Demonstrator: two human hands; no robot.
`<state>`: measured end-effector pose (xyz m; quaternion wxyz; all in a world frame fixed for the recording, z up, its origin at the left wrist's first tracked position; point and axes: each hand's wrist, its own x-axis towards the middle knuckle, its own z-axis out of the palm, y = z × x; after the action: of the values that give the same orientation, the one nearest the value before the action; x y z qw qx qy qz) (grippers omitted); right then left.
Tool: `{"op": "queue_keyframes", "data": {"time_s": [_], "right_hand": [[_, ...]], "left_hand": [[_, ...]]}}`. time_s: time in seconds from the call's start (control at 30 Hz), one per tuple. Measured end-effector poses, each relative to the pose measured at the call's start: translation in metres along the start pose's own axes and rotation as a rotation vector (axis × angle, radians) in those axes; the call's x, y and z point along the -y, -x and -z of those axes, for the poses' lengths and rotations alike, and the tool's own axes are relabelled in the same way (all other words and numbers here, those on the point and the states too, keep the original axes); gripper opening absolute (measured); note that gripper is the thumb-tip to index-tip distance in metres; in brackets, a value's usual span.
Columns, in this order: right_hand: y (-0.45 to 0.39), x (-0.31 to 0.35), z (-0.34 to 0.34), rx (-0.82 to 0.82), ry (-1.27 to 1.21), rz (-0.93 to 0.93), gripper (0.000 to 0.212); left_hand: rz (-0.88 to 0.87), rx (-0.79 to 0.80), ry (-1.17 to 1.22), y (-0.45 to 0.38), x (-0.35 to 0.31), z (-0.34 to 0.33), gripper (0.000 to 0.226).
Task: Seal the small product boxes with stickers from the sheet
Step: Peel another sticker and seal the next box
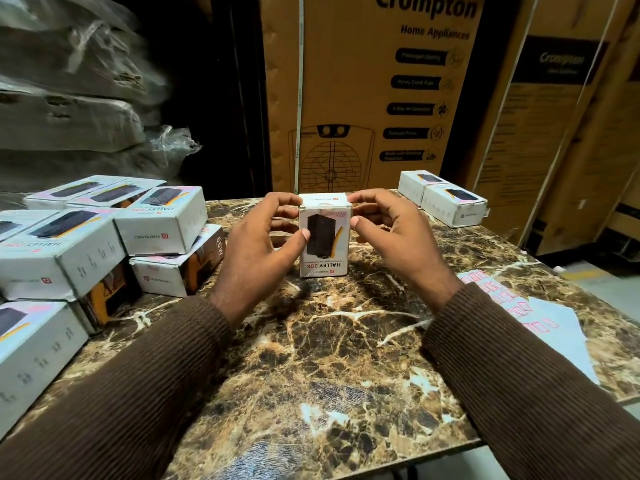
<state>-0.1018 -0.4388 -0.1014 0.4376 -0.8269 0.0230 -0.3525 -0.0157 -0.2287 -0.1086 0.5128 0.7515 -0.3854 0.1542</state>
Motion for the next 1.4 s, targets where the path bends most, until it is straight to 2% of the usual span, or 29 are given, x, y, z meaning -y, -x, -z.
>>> {"op": "queue_keyframes", "data": {"time_s": [0.17,0.3,0.37,0.43,0.57,0.7,0.83,0.93,1.1,1.4], "right_hand": [[0.003,0.010,0.003,-0.052,0.030,-0.006,0.024],[-0.001,0.028,0.024,-0.136,-0.119,-0.066,0.019],[-0.001,0.040,0.045,-0.160,-0.239,-0.103,0.016],[0.003,0.046,0.073,-0.152,-0.262,-0.124,0.014],[0.023,0.030,0.134,-0.032,-0.085,-0.111,0.012],[0.047,-0.002,0.176,0.120,0.221,-0.197,0.011],[0.060,-0.025,0.180,0.316,0.570,-0.190,0.018],[0.062,-0.029,0.171,0.374,0.619,-0.152,0.016],[0.054,-0.037,0.157,0.433,0.719,-0.066,0.011],[0.056,-0.041,0.148,0.443,0.778,-0.088,0.009]], "left_hand": [[-0.097,-0.068,-0.124,0.001,-0.006,-0.003,0.040],[-0.297,-0.098,-0.213,0.007,-0.023,-0.006,0.032],[-0.389,0.002,-0.192,0.014,-0.033,-0.014,0.023],[-0.442,0.182,-0.146,0.025,-0.042,-0.028,0.021],[-0.451,0.511,-0.128,0.046,-0.057,-0.059,0.034],[-0.415,0.626,-0.171,0.048,-0.064,-0.082,0.049],[-0.322,0.670,-0.226,0.039,-0.067,-0.102,0.064],[-0.309,0.690,-0.230,0.032,-0.069,-0.113,0.071],[-0.334,0.729,-0.263,0.031,-0.070,-0.119,0.062],[-0.319,0.746,-0.308,0.034,-0.072,-0.119,0.061]]}}
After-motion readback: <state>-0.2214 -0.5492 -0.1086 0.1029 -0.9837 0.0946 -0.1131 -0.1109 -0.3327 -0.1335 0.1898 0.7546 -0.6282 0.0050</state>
